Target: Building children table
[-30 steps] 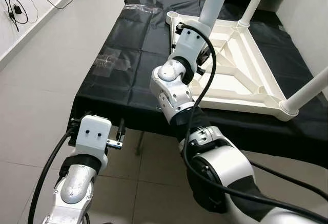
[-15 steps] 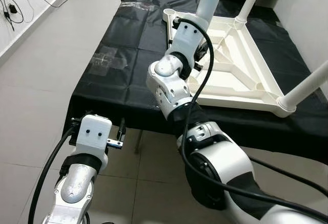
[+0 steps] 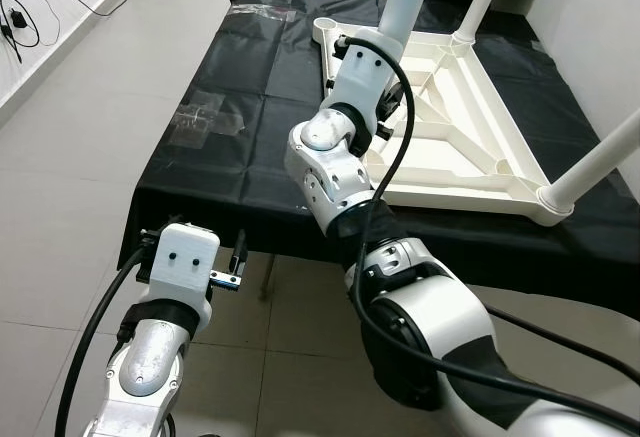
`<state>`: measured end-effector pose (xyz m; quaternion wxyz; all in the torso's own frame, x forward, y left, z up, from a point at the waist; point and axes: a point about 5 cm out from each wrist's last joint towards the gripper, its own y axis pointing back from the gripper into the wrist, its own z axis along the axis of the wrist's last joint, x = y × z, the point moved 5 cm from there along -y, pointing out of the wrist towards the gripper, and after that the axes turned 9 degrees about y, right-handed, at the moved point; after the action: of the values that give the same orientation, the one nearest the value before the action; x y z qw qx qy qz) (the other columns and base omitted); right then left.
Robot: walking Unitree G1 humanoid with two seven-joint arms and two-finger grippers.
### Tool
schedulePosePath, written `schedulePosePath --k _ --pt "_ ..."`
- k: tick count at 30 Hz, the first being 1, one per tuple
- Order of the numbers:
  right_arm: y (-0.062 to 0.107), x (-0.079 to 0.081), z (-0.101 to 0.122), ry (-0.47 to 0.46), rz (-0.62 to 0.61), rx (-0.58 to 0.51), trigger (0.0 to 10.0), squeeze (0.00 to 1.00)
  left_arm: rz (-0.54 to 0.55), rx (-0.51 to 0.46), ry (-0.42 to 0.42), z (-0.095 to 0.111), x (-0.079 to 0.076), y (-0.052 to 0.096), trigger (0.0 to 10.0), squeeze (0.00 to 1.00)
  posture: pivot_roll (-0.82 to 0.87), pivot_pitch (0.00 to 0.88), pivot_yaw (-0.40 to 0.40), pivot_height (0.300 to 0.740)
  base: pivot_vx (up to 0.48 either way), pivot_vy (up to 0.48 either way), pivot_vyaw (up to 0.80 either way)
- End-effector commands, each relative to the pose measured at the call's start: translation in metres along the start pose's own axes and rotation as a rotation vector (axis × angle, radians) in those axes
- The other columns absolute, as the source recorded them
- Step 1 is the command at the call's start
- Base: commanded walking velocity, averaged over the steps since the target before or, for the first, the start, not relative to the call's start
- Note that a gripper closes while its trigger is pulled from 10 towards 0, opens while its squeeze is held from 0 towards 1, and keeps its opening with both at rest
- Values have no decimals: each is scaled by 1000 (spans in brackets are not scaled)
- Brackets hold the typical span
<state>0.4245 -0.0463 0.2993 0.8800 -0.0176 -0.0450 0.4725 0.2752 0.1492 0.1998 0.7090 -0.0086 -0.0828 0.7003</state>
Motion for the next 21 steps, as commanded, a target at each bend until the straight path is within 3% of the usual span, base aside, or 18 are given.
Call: schedulePosePath --k 1,13,14,17,18,19,21 --pt "10 0 -66 81 11 248 10000 0 -9 21 2 -5 -3 2 10000 0 123 208 -136 740 0 0 0" --pt "14 2 -81 108 42 283 10000 0 -13 23 4 -6 -4 3 10000 0 120 216 -133 740 0 0 0" --pt "15 4 -84 103 67 290 10000 1000 -13 25 4 -6 -4 4 10000 0 122 215 -134 740 0 0 0" --pt "15 5 -83 106 74 277 10000 1000 -13 26 3 -7 -4 4 10000 0 122 214 -133 740 0 0 0" --pt "15 6 -83 108 76 267 10000 839 -13 28 3 -7 -4 4 10000 0 122 214 -133 740 0 0 0" --pt "16 6 -81 103 77 259 10000 0 -13 28 3 -7 -4 4 10000 0 119 210 -131 740 0 0 0" --pt "16 7 -80 100 76 255 10000 0 -13 29 3 -7 -4 4 10000 0 119 210 -131 740 0 0 0"
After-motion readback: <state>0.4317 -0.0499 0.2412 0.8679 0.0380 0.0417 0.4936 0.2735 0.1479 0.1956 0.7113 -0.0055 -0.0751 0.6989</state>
